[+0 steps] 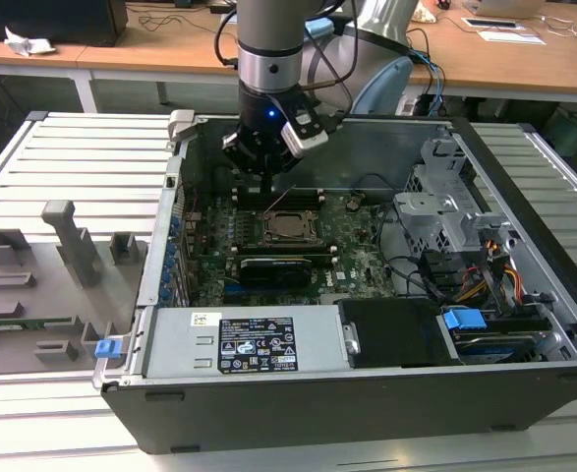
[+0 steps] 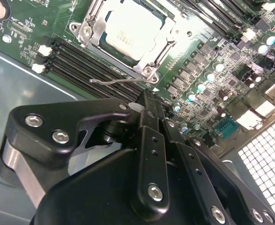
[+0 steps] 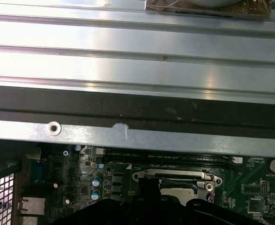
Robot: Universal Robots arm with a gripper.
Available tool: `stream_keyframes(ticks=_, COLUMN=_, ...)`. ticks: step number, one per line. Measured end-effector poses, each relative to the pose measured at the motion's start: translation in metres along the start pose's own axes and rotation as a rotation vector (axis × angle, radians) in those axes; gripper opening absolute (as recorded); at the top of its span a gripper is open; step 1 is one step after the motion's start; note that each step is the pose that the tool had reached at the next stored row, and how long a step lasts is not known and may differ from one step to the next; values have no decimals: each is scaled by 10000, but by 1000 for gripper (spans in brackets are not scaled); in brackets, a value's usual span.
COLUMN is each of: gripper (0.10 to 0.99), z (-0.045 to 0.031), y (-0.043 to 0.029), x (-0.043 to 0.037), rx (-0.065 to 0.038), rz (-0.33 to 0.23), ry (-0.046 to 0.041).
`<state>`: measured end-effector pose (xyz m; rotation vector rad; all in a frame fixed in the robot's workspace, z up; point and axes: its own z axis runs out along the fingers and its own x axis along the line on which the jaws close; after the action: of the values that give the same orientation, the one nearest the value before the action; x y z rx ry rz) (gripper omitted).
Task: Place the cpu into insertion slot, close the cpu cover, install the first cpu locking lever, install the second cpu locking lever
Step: 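Install the first cpu locking lever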
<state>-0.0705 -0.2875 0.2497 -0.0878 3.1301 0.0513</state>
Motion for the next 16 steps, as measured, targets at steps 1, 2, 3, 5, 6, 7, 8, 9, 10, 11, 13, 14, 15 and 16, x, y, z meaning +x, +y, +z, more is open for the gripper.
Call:
stream_keyframes(ticks=1, gripper=106, z=1, y=-1, x=-4, rx=1, rz=1, ry=0)
stream_keyframes(ticks=2, gripper=106, z=3, y=-1, x=-12, rx=0, rz=0, ry=0)
stream_keyframes(ticks=3, gripper=106, z=4, y=-1, x=-16, rx=0, rz=1, ry=0)
stream_keyframes(ticks=5, gripper=106, z=7, y=-1, x=-19, rx=1, rz=1, ry=1)
stream_keyframes(ticks=6, gripper=106, z=8, y=-2, x=-20, rx=1, rz=0, ry=1)
stream_keyframes(ticks=7, gripper=106, z=9, y=-2, x=-21, rx=0, rz=1, ry=1)
stream_keyframes(ticks=8, gripper=106, z=9, y=-2, x=-21, rx=1, rz=1, ry=1)
stream_keyframes(ticks=9, gripper=106, z=10, y=-2, x=-22, rx=1, rz=1, ry=1)
stream_keyframes(ticks=10, gripper=106, z=11, y=-2, x=-22, rx=1, rz=0, ry=1)
stream_keyframes(ticks=11, gripper=106, z=12, y=-2, x=-24, rx=1, rz=0, ry=1)
stream_keyframes(ticks=13, gripper=106, z=14, y=-2, x=-25, rx=0, rz=1, ry=1)
stream_keyframes(ticks=14, gripper=106, z=15, y=-2, x=-26, rx=0, rz=0, ry=0)
stream_keyframes(ticks=15, gripper=106, z=18, y=-2, x=-27, rx=-2, rz=0, ry=-1)
stream_keyframes(ticks=16, gripper=106, z=22, y=-3, x=-29, rx=-35, rz=-2, ry=-3)
